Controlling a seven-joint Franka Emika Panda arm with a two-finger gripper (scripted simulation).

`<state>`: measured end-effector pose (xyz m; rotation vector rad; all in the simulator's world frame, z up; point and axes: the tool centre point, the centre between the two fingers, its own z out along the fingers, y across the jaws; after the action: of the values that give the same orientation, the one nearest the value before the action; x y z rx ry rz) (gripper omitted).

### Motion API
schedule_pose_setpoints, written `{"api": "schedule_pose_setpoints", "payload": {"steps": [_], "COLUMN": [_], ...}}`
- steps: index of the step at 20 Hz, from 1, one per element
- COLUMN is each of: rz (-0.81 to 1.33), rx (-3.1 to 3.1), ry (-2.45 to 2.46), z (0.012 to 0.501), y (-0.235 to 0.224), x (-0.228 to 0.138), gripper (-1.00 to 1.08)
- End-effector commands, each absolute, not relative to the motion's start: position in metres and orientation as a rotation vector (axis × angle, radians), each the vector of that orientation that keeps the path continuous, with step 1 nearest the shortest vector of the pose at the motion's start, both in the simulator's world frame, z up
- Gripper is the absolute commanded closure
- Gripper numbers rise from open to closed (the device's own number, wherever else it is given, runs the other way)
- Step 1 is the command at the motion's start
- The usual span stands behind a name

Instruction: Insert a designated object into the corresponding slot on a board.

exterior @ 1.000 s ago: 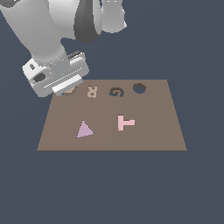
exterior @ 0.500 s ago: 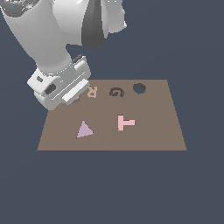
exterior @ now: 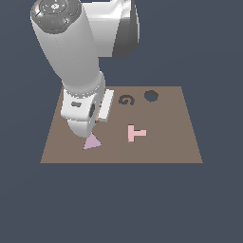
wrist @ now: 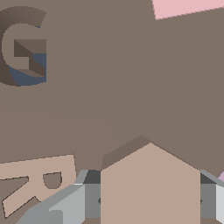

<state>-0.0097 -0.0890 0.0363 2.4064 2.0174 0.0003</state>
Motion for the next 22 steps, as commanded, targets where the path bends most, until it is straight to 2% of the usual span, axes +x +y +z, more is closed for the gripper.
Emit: {"api": "schedule_pose_setpoints", "payload": {"steps": [1, 11, 22], "rz": [0.001, 0.001, 0.000], "rx": [2.268, 1.647, 0.884], "ry": [2.171, 2.672, 3.013], "z": [0.037, 0.039, 0.040], "y": [-0.068, 0.015, 0.090], "x": [-0.003, -0.005, -0.054], "gripper": [1.08, 1.08, 1.08]}}
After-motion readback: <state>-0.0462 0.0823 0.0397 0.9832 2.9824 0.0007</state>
